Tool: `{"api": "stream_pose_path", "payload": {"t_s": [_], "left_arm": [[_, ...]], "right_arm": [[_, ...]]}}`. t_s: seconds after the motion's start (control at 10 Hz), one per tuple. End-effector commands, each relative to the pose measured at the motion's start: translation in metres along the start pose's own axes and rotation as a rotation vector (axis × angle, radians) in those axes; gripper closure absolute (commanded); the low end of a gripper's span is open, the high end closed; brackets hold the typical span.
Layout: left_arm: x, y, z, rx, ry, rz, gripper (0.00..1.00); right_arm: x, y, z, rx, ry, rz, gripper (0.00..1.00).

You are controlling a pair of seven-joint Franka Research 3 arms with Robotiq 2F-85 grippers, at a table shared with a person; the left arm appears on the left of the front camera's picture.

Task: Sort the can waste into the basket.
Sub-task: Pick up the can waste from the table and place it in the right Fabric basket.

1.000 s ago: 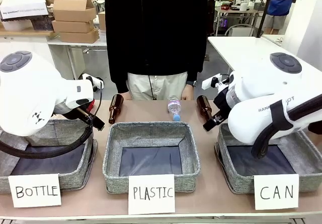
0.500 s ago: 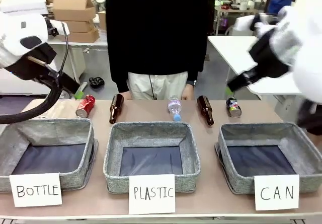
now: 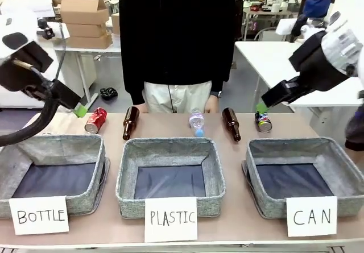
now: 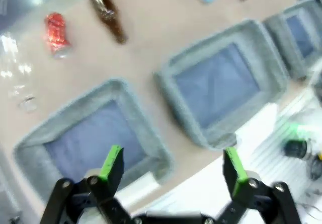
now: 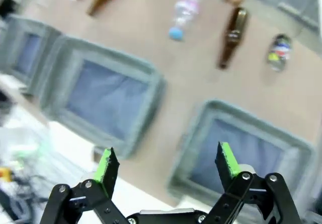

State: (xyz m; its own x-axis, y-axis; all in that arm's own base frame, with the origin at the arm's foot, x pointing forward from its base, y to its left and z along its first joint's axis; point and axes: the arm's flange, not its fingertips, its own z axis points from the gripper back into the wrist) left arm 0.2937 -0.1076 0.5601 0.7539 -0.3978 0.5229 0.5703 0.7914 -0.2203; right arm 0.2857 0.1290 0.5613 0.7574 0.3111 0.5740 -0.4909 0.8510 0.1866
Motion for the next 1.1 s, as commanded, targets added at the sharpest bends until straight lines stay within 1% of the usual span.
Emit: {"api": "stream_pose_path", "payload": {"t_s": [0.0, 0.1, 0.2, 0.3, 0.4, 0.5, 0.6, 0.7, 0.8, 1.0], "left_arm": [[0.003, 0.066, 0.016, -0.921, 0.018, 0.489, 0.00], [-0.001, 0.090, 0.007, -1.056, -0.069, 0.691, 0.00], [-0.008, 0.102, 0.001, -1.134, -0.100, 0.771, 0.00], [-0.015, 0.114, -0.004, -1.216, -0.209, 0.829, 0.00], [-0.022, 0.120, -0.010, -1.254, -0.304, 0.874, 0.00], [-0.025, 0.121, -0.015, -1.235, -0.308, 0.915, 0.00], [-0.026, 0.119, -0.017, -1.200, -0.339, 0.927, 0.00], [-0.029, 0.123, -0.005, -0.929, -0.189, 0.411, 0.00], [-0.029, 0.123, -0.005, -0.929, -0.189, 0.411, 0.00], [-0.029, 0.123, -0.005, -0.929, -0.189, 0.411, 0.00]], "right_arm": [[0.005, -0.015, 0.019, 0.837, 0.024, -0.599, 0.00], [0.004, -0.029, 0.018, 0.922, 0.085, -0.723, 0.00], [-0.003, -0.047, 0.013, 0.970, 0.123, -0.853, 0.00], [-0.014, -0.070, 0.008, 1.028, 0.107, -0.997, 0.00], [-0.022, -0.090, 0.001, 1.023, 0.107, -1.106, 0.00], [-0.030, -0.104, -0.004, 1.009, 0.074, -1.183, 0.00], [-0.034, -0.114, -0.006, 0.975, 0.044, -1.228, 0.00], [-0.032, -0.112, -0.006, 0.840, 0.013, -1.225, 0.00], [-0.030, -0.115, 0.001, 0.893, 0.073, -0.720, 0.00], [-0.030, -0.115, 0.001, 0.893, 0.073, -0.720, 0.00]]}}
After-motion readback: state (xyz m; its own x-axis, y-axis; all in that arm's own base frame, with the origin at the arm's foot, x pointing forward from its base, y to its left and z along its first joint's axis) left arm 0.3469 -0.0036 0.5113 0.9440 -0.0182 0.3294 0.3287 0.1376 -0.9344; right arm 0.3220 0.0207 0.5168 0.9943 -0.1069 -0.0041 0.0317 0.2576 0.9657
